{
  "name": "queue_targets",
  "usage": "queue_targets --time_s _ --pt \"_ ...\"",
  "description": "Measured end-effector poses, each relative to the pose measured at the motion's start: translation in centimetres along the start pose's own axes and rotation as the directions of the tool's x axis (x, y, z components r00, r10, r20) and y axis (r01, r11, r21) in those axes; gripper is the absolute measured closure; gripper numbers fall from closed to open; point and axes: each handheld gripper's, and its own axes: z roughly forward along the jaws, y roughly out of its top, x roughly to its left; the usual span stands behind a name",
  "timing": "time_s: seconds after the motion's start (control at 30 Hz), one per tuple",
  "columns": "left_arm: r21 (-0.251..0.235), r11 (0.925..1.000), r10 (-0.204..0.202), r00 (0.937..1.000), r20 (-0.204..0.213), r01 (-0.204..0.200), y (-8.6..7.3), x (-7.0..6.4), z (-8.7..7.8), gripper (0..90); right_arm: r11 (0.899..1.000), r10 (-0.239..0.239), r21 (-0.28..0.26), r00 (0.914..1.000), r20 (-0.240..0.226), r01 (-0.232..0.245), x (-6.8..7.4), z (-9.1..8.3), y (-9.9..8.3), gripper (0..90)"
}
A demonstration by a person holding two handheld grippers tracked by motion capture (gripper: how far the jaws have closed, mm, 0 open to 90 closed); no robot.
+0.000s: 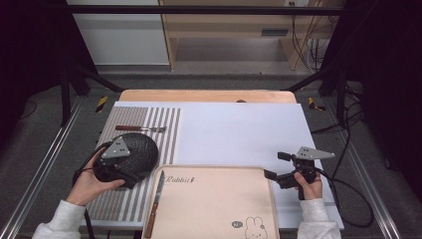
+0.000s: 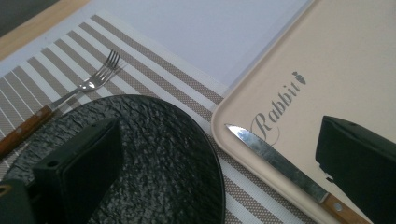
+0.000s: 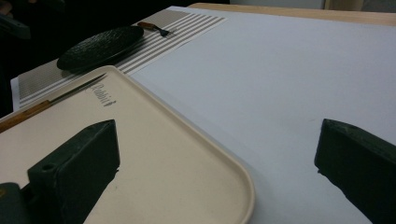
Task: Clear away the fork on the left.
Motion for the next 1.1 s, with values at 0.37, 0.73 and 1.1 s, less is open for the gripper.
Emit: queue_targets --time_s 0.37,0.73,1.1 --pt "0.061 0.9962 0.064 0.9977 -0.025 -0.062 1.0 1.6 0.4 0.8 1.0 -0.001 0.0 1.0 0.002 0.001 -0.1 0.0 0.0 0.3" --pt "0.101 0.9874 0.128 0.9904 -0.051 -0.123 1.4 3.1 0.8 0.9 1.0 -0.002 0.002 1.0 0.006 0.002 -0.1 -0.1 -0.1 0.3" --pt "0.146 0.9712 0.201 0.9766 -0.077 -0.188 2.2 4.4 1.7 0.5 1.0 -0.003 0.008 1.0 0.007 0.003 0.0 0.0 -0.1 0.3"
